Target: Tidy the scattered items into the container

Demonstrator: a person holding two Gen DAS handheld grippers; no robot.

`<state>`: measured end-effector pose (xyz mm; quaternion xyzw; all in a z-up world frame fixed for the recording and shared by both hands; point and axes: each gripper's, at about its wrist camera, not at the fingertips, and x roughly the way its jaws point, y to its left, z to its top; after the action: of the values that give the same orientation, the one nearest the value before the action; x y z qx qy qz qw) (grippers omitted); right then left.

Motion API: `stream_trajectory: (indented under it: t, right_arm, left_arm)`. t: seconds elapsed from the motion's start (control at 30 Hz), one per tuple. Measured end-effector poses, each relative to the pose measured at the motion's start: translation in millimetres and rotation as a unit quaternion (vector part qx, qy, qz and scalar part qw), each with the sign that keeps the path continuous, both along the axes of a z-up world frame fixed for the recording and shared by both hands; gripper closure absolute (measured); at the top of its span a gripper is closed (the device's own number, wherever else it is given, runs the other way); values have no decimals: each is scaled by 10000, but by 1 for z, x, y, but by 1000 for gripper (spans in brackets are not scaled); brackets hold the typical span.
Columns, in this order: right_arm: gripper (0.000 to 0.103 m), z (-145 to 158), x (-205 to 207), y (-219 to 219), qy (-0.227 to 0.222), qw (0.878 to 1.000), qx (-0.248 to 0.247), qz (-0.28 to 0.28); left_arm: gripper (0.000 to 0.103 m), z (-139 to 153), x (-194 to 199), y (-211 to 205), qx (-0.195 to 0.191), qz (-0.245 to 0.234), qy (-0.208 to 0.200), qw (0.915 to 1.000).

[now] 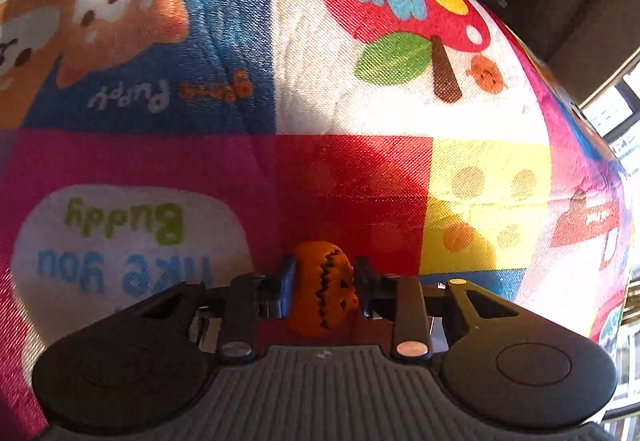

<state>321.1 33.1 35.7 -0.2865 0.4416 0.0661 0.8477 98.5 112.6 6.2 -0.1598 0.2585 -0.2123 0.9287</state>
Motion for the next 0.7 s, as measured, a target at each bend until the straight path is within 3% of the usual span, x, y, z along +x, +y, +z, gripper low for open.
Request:
stream_trajectory:
  t: [0.1,0.2,0.3,0.4,0.57,0.7]
  right_arm:
    - [74,19,-22,-10,-145,9994,267,139]
    - [74,51,-59,-32,-172,9938,1048,332]
    - [73,80,-113,-62,-115,9814,1837,548]
    - [73,100,-175,-94,-195,9725,2203,733]
    - [73,88,-261,-154,-365,9746,2080,739]
    - [73,50,-299,-180,-764,9870,1260,647]
  left_arm:
    - [0,0,0,1,-82,0,-12,10000]
    - [0,0,0,1,-88,-23,-31,10000]
    - [0,2,-2,0,-25,-47,-101,9999]
    - [0,4,-4,-6,153,-57,-154,9997]
    - [0,10,-13,-26,807,-40,-365,9961]
    - [0,15,-26,-53,1380,-198,-587,9885]
